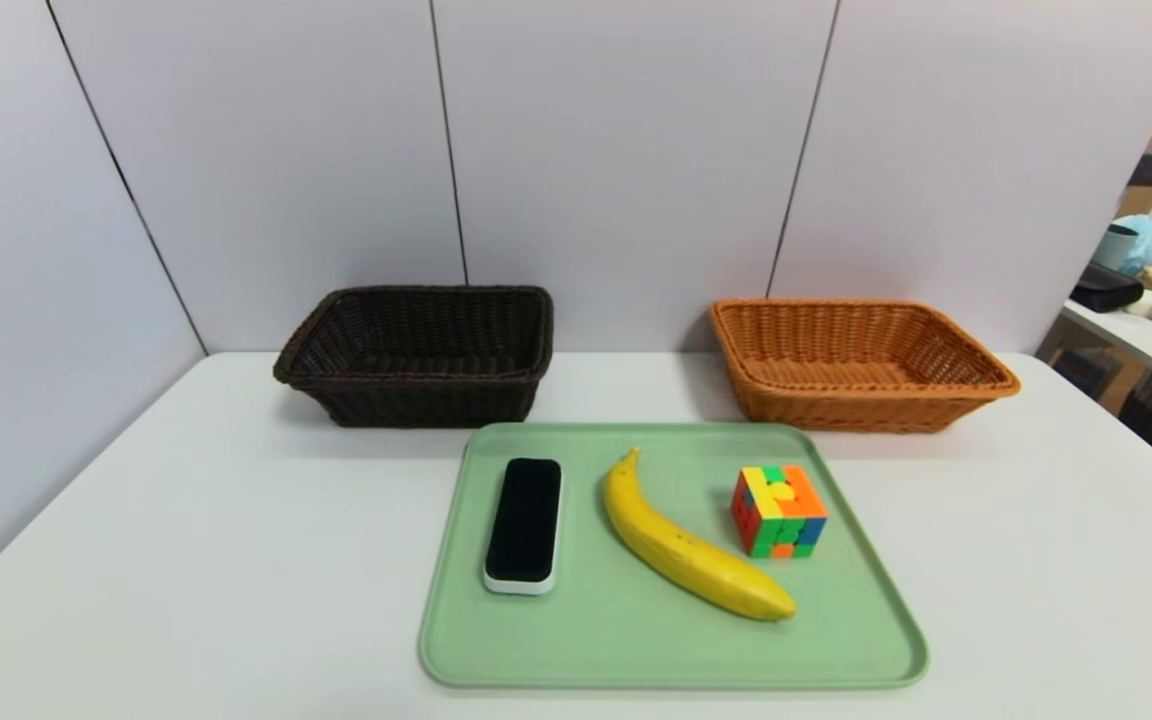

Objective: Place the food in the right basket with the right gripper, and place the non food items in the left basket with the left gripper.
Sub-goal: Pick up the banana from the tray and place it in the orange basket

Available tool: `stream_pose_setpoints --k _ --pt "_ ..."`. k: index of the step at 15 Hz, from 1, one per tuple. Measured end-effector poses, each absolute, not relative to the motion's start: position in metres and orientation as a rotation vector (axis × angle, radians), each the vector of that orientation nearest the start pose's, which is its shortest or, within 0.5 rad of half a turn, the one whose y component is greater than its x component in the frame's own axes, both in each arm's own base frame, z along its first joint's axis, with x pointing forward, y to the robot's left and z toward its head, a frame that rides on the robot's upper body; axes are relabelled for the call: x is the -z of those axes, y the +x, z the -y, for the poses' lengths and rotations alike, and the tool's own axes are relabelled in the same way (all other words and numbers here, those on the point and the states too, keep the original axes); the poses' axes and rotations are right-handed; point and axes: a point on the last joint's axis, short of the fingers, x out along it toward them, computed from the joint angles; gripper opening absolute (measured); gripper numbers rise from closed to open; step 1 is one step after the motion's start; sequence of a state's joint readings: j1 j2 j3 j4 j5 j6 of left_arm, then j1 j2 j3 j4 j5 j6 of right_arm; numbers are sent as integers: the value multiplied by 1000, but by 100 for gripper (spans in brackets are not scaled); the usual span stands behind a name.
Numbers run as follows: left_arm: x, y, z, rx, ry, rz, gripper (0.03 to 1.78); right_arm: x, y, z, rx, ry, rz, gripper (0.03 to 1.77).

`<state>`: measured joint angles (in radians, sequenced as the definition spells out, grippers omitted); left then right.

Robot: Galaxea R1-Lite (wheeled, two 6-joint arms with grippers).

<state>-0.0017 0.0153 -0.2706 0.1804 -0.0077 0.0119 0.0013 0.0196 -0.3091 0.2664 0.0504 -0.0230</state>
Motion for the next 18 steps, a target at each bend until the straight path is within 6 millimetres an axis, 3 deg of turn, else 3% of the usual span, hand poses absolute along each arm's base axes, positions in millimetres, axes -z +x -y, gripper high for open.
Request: stream_pose_setpoints --k 2,5,8,12,15,18 --pt "-155 -53 0 18 24 58 169 -157 -59 -2 -70 -49 -16 170" --pt "-208 -44 1 48 29 43 169 -213 -52 -2 -94 -59 -32 170" --pt "-263 -14 2 84 32 6 169 -280 -25 -3 -118 -65 -29 170" --pt "-312 46 2 97 35 -74 169 -359 37 -3 -136 -79 -55 170" --pt "-325 93 2 95 31 -155 169 -384 95 -10 -182 -69 -146 170" --pt "-321 129 8 109 10 -239 169 -381 139 -38 -267 -59 -241 170"
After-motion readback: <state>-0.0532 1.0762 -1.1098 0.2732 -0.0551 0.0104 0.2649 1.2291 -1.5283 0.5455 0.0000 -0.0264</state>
